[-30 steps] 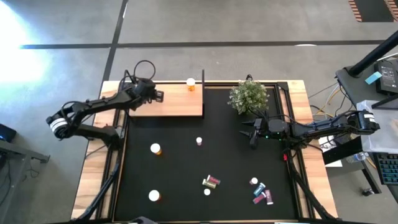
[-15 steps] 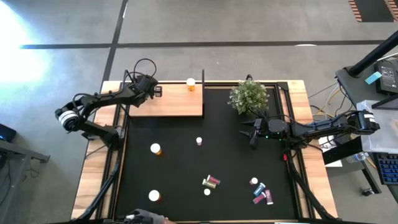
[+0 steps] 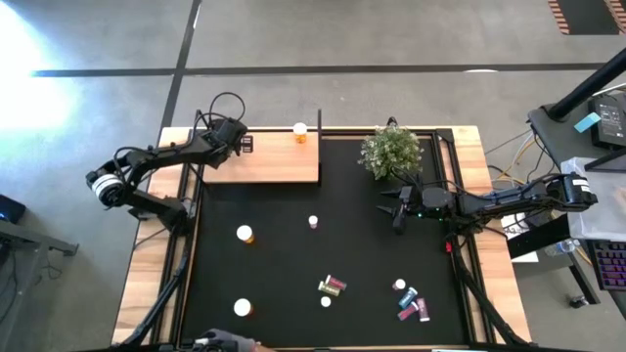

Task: Pick and place medicine bottles onto shelf by color
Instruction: Put the top yellow medicine bottle on the shelf, then put the top pink medicine bottle on the shelf

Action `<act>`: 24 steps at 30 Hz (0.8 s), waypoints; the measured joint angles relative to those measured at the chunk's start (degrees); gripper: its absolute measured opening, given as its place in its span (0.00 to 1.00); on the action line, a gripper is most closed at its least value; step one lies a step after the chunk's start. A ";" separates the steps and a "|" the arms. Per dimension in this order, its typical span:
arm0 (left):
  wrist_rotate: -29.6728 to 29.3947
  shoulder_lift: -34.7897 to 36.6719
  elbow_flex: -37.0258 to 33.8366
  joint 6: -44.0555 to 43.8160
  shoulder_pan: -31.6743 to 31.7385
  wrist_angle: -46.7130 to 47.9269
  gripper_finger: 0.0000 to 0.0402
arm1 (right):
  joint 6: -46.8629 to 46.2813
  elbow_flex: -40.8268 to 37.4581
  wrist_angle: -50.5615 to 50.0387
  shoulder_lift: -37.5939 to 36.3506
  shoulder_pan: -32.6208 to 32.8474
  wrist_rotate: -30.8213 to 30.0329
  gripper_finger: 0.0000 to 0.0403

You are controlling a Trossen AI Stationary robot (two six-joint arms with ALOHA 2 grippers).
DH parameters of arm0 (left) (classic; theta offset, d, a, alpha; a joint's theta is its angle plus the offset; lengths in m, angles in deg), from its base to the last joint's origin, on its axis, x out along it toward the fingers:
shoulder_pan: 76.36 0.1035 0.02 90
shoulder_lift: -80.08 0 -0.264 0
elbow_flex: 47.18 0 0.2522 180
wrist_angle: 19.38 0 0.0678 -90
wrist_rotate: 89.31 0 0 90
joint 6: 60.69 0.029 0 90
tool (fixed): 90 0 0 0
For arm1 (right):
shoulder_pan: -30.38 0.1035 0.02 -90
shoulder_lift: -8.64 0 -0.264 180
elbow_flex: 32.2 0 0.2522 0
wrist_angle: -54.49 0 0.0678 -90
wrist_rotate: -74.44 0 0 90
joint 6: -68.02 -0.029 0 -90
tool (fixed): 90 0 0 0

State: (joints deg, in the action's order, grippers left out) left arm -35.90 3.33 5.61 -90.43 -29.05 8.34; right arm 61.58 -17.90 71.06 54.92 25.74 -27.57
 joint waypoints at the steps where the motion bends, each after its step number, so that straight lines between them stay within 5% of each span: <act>1: 0.01 0.00 -0.02 -0.01 0.00 0.03 0.33 | 0.00 0.00 0.00 0.00 0.01 0.00 0.56; 10: 0.01 0.20 -0.02 -0.10 0.00 0.03 0.44 | 0.00 0.00 0.00 0.00 0.00 0.00 0.56; 24: -0.57 5.75 -0.04 0.65 -0.02 0.95 0.45 | 0.00 0.00 0.00 0.00 0.00 0.00 0.56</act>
State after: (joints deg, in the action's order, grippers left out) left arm -36.47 9.08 5.57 -89.79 -29.07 9.29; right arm 61.58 -17.90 71.06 54.92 25.74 -27.57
